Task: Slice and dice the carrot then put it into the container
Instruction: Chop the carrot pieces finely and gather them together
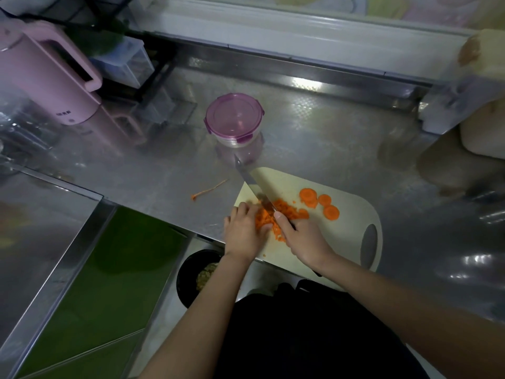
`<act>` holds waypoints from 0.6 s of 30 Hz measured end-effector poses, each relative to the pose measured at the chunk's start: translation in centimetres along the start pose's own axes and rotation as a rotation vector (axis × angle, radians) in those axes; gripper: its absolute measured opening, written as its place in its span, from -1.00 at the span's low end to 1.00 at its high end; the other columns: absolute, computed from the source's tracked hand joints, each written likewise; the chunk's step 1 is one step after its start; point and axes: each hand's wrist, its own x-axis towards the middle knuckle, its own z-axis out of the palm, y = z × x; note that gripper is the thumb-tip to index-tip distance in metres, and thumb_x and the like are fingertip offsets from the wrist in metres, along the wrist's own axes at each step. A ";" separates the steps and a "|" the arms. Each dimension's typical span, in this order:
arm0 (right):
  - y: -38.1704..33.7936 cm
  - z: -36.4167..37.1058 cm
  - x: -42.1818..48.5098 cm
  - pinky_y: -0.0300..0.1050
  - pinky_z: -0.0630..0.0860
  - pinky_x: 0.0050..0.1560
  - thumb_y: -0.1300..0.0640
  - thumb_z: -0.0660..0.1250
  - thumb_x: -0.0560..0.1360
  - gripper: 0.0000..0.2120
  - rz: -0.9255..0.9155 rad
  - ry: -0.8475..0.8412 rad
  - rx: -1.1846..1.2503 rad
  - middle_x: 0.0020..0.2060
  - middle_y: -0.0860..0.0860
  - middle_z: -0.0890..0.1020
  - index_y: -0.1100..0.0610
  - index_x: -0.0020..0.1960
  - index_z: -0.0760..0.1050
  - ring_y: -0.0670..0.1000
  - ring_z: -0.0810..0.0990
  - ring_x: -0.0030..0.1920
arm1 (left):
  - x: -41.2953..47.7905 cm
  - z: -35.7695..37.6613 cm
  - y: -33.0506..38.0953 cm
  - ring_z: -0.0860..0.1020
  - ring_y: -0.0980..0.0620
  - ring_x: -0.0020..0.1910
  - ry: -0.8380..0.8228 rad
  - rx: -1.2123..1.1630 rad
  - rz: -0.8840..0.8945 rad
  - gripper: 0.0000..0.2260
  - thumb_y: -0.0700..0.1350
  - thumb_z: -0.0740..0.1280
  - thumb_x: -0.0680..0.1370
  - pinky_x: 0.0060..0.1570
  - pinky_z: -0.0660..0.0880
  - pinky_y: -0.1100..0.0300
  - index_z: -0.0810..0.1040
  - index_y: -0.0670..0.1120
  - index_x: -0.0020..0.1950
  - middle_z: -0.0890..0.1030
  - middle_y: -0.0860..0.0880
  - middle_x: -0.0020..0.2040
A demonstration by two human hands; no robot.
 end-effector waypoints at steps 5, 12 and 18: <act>0.0 0.5 -0.4 -0.10 0.34 -0.31 -0.14 0.11 0.59 -0.48 0.041 0.038 0.022 -0.59 -0.04 0.39 0.11 -0.46 0.35 -0.03 0.37 -0.50 | 0.6 -0.5 0.2 0.30 -0.06 0.25 -0.031 0.024 0.018 -0.70 0.03 0.22 0.58 0.19 0.21 0.10 0.42 0.02 0.30 0.38 -0.05 0.24; -0.3 1.0 -1.4 -0.23 0.29 -0.36 -0.11 0.12 0.60 -0.54 0.082 0.096 0.031 -0.58 -0.09 0.40 0.02 -0.45 0.34 -0.12 0.35 -0.48 | 0.4 -1.0 -0.5 0.31 -0.05 0.28 -0.060 -0.020 0.088 -0.65 -0.01 0.26 0.56 0.21 0.20 0.13 0.38 -0.01 0.34 0.39 -0.04 0.27; -0.2 2.1 -1.9 -0.12 0.31 -0.31 -0.14 0.11 0.59 -0.49 0.102 0.070 0.018 -0.52 0.01 0.38 0.20 -0.38 0.38 -0.06 0.33 -0.49 | 0.1 -0.5 -1.5 0.35 -0.05 0.27 -0.025 -0.268 0.051 -0.60 -0.16 0.35 0.51 0.29 0.24 0.20 0.42 -0.15 0.34 0.43 -0.10 0.25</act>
